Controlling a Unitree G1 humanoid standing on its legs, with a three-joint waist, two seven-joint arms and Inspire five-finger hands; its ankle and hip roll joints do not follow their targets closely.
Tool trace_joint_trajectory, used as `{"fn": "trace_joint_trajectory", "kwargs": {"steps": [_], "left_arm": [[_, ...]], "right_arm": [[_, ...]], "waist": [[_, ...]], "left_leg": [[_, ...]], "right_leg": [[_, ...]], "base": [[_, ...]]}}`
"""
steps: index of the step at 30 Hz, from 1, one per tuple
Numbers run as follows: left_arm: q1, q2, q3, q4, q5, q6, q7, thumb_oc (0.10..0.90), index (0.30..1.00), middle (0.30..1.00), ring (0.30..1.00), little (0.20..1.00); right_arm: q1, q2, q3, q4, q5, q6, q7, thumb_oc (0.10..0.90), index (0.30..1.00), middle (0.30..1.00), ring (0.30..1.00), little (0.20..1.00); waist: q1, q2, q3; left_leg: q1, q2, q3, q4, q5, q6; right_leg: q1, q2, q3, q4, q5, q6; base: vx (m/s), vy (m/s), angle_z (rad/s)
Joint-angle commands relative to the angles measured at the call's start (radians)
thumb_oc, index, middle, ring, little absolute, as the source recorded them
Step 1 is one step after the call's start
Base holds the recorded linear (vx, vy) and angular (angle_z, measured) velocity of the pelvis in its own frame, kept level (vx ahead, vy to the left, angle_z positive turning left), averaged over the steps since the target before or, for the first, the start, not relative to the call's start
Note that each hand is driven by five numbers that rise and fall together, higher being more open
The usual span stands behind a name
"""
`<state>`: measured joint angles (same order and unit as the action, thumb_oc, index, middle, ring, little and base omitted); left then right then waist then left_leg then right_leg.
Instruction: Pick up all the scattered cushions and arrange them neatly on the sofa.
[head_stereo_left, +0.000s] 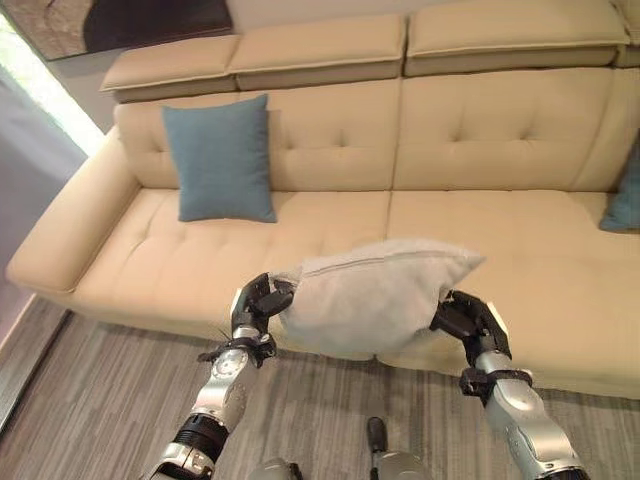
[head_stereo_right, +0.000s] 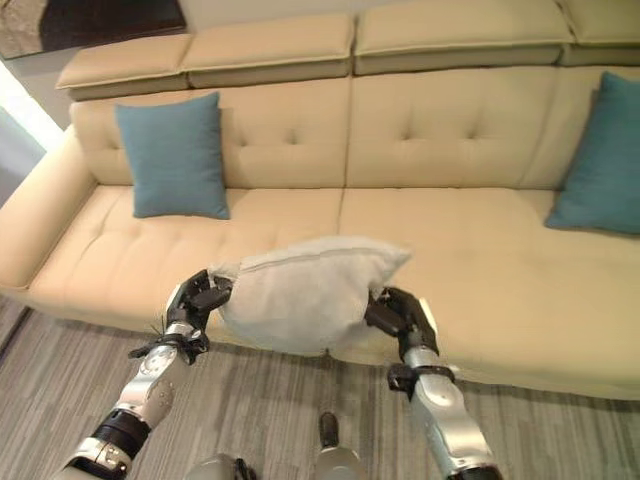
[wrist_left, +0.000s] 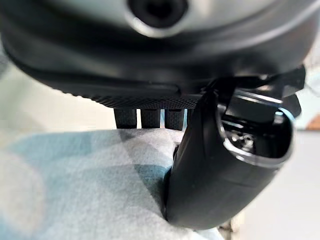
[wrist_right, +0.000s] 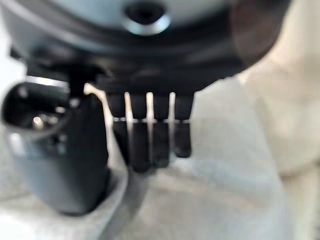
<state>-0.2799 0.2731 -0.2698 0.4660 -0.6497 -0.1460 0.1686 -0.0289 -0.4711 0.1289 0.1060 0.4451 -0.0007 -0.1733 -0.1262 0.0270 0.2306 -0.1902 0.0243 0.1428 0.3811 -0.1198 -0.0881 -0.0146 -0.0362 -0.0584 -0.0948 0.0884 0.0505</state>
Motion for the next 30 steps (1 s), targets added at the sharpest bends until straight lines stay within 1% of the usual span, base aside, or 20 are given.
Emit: {"fn": "trace_joint_trajectory", "kwargs": {"steps": [1, 5, 6, 8, 10, 12, 13, 14, 15, 16, 17, 18, 19, 20, 21, 22, 26, 27, 29, 30], "left_arm": [[-0.18, -0.067, -0.132, -0.15, 0.028, -0.096, -0.097, 0.4, 0.3, 0.3, 0.3, 0.3], [-0.212, -0.061, -0.135, -0.132, 0.016, -0.1, -0.085, 0.4, 0.3, 0.3, 0.3, 0.3], [-0.212, -0.061, -0.135, -0.132, 0.016, -0.1, -0.085, 0.4, 0.3, 0.3, 0.3, 0.3], [-0.226, -0.058, -0.134, -0.122, 0.012, -0.106, -0.07, 0.4, 0.3, 0.3, 0.3, 0.3], [-0.235, -0.06, -0.128, -0.124, 0.002, -0.11, -0.061, 0.4, 0.3, 0.3, 0.3, 0.3], [-0.238, -0.062, -0.122, -0.121, -0.001, -0.11, -0.056, 0.4, 0.3, 0.3, 0.3, 0.3], [-0.234, -0.048, -0.106, -0.126, 0.004, -0.113, -0.05, 0.4, 0.3, 0.3, 0.3, 0.3], [-0.233, -0.047, -0.106, -0.126, 0.004, -0.113, -0.05, 0.4, 0.3, 0.3, 0.3, 0.3], [-0.242, -0.023, -0.102, -0.129, 0.028, -0.115, -0.046, 0.4, 0.3, 0.3, 0.3, 0.3], [-0.25, -0.01, -0.109, -0.13, 0.05, -0.118, -0.042, 0.4, 0.3, 0.3, 0.3, 0.3], [-0.27, 0.005, -0.119, -0.128, 0.074, -0.121, -0.045, 0.4, 0.3, 0.3, 0.3, 0.3], [-0.327, 0.011, -0.138, -0.104, 0.083, -0.125, -0.028, 0.4, 0.3, 0.3, 0.3, 0.3], [-0.37, 0.015, -0.142, -0.081, 0.096, -0.132, -0.015, 0.4, 0.3, 0.3, 0.3, 0.3], [-0.42, 0.024, -0.147, -0.051, 0.087, -0.132, 0.003, 0.4, 0.3, 0.3, 0.3, 0.3], [-0.423, 0.024, -0.146, -0.049, 0.086, -0.132, 0.002, 0.4, 0.3, 0.3, 0.3, 0.3], [-0.458, 0.037, -0.149, -0.032, 0.081, -0.134, 0.001, 0.4, 0.3, 0.3, 0.3, 0.3], [-0.71, 0.102, -0.199, 0.106, 0.06, -0.158, 0.041, 0.4, 0.3, 0.3, 0.3, 0.3], [-0.715, 0.103, -0.198, 0.109, 0.059, -0.159, 0.039, 0.4, 0.3, 0.3, 0.3, 0.3], [-0.97, 0.169, -0.238, 0.313, 0.019, -0.176, 0.068, 0.4, 0.3, 0.3, 0.3, 0.3], [-0.976, 0.17, -0.238, 0.317, 0.017, -0.178, 0.066, 0.4, 0.3, 0.3, 0.3, 0.3]], "right_arm": [[-0.194, 0.068, 0.133, -0.17, -0.022, -0.178, 0.092, 0.4, 0.3, 0.3, 0.3, 0.3], [-0.198, 0.083, 0.14, -0.157, -0.008, -0.171, 0.088, 0.4, 0.3, 0.3, 0.3, 0.3], [-0.198, 0.083, 0.14, -0.157, -0.008, -0.171, 0.088, 0.4, 0.3, 0.3, 0.3, 0.3], [-0.212, 0.088, 0.144, -0.153, -0.002, -0.173, 0.084, 0.4, 0.3, 0.3, 0.3, 0.3], [-0.235, 0.088, 0.146, -0.148, -0.006, -0.171, 0.076, 0.4, 0.3, 0.3, 0.3, 0.3], [-0.259, 0.099, 0.148, -0.139, -0.013, -0.171, 0.066, 0.4, 0.3, 0.3, 0.3, 0.3], [-0.282, 0.114, 0.152, -0.136, -0.029, -0.164, 0.067, 0.4, 0.3, 0.3, 0.3, 0.3], [-0.282, 0.114, 0.152, -0.136, -0.03, -0.164, 0.067, 0.4, 0.3, 0.3, 0.3, 0.3], [-0.29, 0.126, 0.153, -0.127, -0.04, -0.163, 0.066, 0.4, 0.3, 0.3, 0.3, 0.3], [-0.297, 0.121, 0.159, -0.116, -0.043, -0.162, 0.065, 0.4, 0.3, 0.3, 0.3, 0.3], [-0.29, 0.11, 0.138, -0.124, -0.046, -0.159, 0.055, 0.4, 0.3, 0.3, 0.3, 0.3], [-0.326, 0.095, 0.135, -0.126, -0.056, -0.16, 0.038, 0.4, 0.3, 0.3, 0.3, 0.3], [-0.366, 0.095, 0.137, -0.108, -0.047, -0.166, 0.024, 0.4, 0.3, 0.3, 0.3, 0.3], [-0.401, 0.082, 0.148, -0.1, -0.055, -0.174, 0.01, 0.4, 0.3, 0.3, 0.3, 0.3], [-0.405, 0.082, 0.148, -0.098, -0.055, -0.175, 0.01, 0.4, 0.3, 0.3, 0.3, 0.3], [-0.438, 0.067, 0.15, -0.086, -0.06, -0.175, -0.001, 0.4, 0.3, 0.3, 0.3, 0.3], [-0.692, 0.015, 0.217, 0.065, -0.08, -0.19, -0.081, 0.4, 0.3, 0.3, 0.3, 0.3], [-0.698, 0.014, 0.218, 0.069, -0.079, -0.191, -0.081, 0.4, 0.3, 0.3, 0.3, 0.3], [-0.966, 0.009, 0.292, 0.24, -0.087, -0.201, -0.149, 0.4, 0.3, 0.3, 0.3, 0.3], [-0.972, 0.01, 0.293, 0.244, -0.086, -0.203, -0.148, 0.4, 0.3, 0.3, 0.3, 0.3]], "waist": [[0.069, 0.058, -0.098], [0.044, 0.074, -0.138], [0.045, 0.074, -0.138], [0.035, 0.079, -0.151], [0.039, 0.081, -0.154], [0.055, 0.085, -0.158], [0.079, 0.095, -0.152], [0.078, 0.094, -0.152], [0.088, 0.104, -0.143], [0.084, 0.108, -0.136], [0.07, 0.097, -0.133], [0.066, 0.081, -0.12], [0.067, 0.076, -0.122], [0.065, 0.077, -0.115], [0.064, 0.079, -0.118], [0.063, 0.082, -0.114], [0.072, 0.098, -0.068], [0.071, 0.099, -0.068], [0.076, 0.109, -0.036], [0.076, 0.109, -0.034]], "left_leg": [[0.062, -0.032, -0.155, -0.352, 0.151, 0.022], [0.144, -0.042, -0.145, -0.443, 0.168, 0.028], [0.145, -0.041, -0.144, -0.445, 0.169, 0.028], [0.17, -0.038, -0.128, -0.468, 0.158, 0.037], [0.164, -0.034, -0.1, -0.468, 0.145, 0.042], [0.161, -0.024, -0.063, -0.468, 0.125, 0.053], [0.173, 0.001, -0.023, -0.468, 0.108, 0.055], [0.173, 0.001, -0.023, -0.468, 0.107, 0.055], [0.19, 0.031, -0.014, -0.468, 0.097, 0.046], [0.193, 0.037, -0.02, -0.468, 0.097, 0.042], [0.194, 0.022, -0.034, -0.466, 0.093, 0.043], [0.195, 0.004, -0.044, -0.465, 0.089, 0.038], [0.17, -0.002, -0.043, -0.468, 0.094, 0.032], [0.126, 0.007, -0.049, -0.468, 0.111, 0.024], [0.12, 0.008, -0.051, -0.468, 0.112, 0.024], [0.084, 0.017, -0.058, -0.468, 0.118, 0.019], [-0.063, 0.038, -0.093, -0.468, 0.175, -0.017], [-0.067, 0.038, -0.094, -0.468, 0.177, -0.017], [-0.146, 0.039, -0.097, -0.468, 0.193, -0.036], [-0.147, 0.039, -0.096, -0.468, 0.193, -0.036]], "right_leg": [[0.135, 0.015, 0.02, 0.035, -0.175, 0.01], [0.141, 0.011, 0.057, 0.01, -0.179, 0.015], [0.141, 0.011, 0.058, 0.011, -0.179, 0.015], [0.122, 0.013, 0.085, 0.008, -0.176, 0.019], [0.105, 0.009, 0.092, 0.008, -0.175, 0.029], [0.094, -0.005, 0.072, 0.018, -0.177, 0.046], [0.06, -0.065, -0.014, 0.104, -0.175, 0.078], [0.059, -0.065, -0.014, 0.107, -0.178, 0.079], [0.02, -0.156, -0.054, 0.138, -0.137, 0.108], [-0.004, -0.186, -0.046, 0.14, -0.113, 0.113], [0.015, -0.198, 0.006, 0.115, -0.121, 0.117], [-0.002, -0.2, 0.037, 0.097, -0.116, 0.139], [-0.016, -0.199, 0.023, 0.069, -0.084, 0.148], [-0.047, -0.184, 0.016, 0.045, -0.066, 0.145], [-0.052, -0.183, 0.015, 0.045, -0.065, 0.145], [-0.064, -0.174, 0.007, 0.015, -0.066, 0.144], [-0.171, -0.153, -0.03, 0.008, -0.059, 0.142], [-0.175, -0.153, -0.031, 0.008, -0.059, 0.142], [-0.25, -0.146, -0.037, 0.008, -0.045, 0.147], [-0.251, -0.145, -0.036, 0.008, -0.045, 0.147]], "base": [[0.38, -0.017, -1.07], [0.29, 0.077, -0.59], [0.15, 0.054, -0.5], [0.15, 0.079, -0.57], [0.06, 0.074, -0.65], [0.07, -0.009, -0.55], [0.09, -0.061, -0.89], [0.17, -0.152, -1.32], [0.16, -0.108, -1.17], [0.22, -0.112, -0.34], [0.17, -0.012, 0.4], [0.07, -0.023, 0.48], [-0.08, -0.07, 0.61], [-0.14, -0.075, 0.48], [-0.14, -0.086, 0.57], [-0.1, -0.07, 0.69], [-0.19, -0.071, 0.34], [-0.11, -0.011, 0.4], [-0.04, 0.038, 0.21], [0.0, 0.06, -0.05]]}}
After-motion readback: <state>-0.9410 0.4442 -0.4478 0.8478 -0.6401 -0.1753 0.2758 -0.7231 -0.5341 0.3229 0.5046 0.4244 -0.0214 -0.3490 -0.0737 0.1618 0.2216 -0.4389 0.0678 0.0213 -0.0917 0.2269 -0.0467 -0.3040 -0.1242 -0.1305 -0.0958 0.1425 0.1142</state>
